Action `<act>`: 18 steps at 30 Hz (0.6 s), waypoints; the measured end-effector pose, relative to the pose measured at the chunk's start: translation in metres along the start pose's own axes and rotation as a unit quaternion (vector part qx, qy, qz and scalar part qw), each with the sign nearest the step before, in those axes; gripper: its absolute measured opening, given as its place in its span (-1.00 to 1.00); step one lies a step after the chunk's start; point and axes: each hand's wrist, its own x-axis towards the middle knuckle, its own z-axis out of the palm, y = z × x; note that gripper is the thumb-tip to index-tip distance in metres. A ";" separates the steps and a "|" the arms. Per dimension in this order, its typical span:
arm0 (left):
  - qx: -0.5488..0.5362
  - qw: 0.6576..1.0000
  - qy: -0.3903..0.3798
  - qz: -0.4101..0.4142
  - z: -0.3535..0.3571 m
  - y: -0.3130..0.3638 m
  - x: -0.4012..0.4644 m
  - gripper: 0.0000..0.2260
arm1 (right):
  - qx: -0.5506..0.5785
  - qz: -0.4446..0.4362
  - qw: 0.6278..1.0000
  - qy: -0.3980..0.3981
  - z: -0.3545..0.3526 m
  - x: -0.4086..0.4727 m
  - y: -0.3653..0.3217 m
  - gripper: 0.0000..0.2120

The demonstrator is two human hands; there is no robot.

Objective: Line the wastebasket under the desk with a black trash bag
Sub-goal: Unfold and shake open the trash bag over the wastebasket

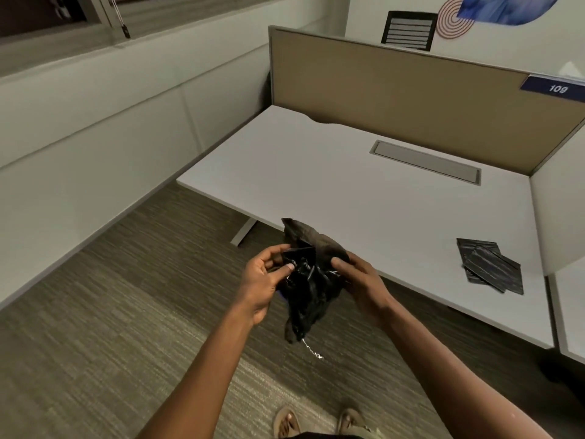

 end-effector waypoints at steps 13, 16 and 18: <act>0.266 0.954 -0.001 -0.142 -0.086 -0.048 -0.016 -0.52 | 0.130 0.233 0.928 0.258 -0.016 -0.003 0.051 -0.80; 0.285 0.905 -0.165 -0.271 -0.077 -0.051 -0.021 -0.64 | 0.238 0.251 0.913 0.215 -0.002 0.003 0.049 -0.72; 0.318 0.872 -0.208 -0.309 -0.063 -0.057 -0.022 -0.49 | 0.259 0.254 0.913 0.187 0.012 0.007 0.044 -0.70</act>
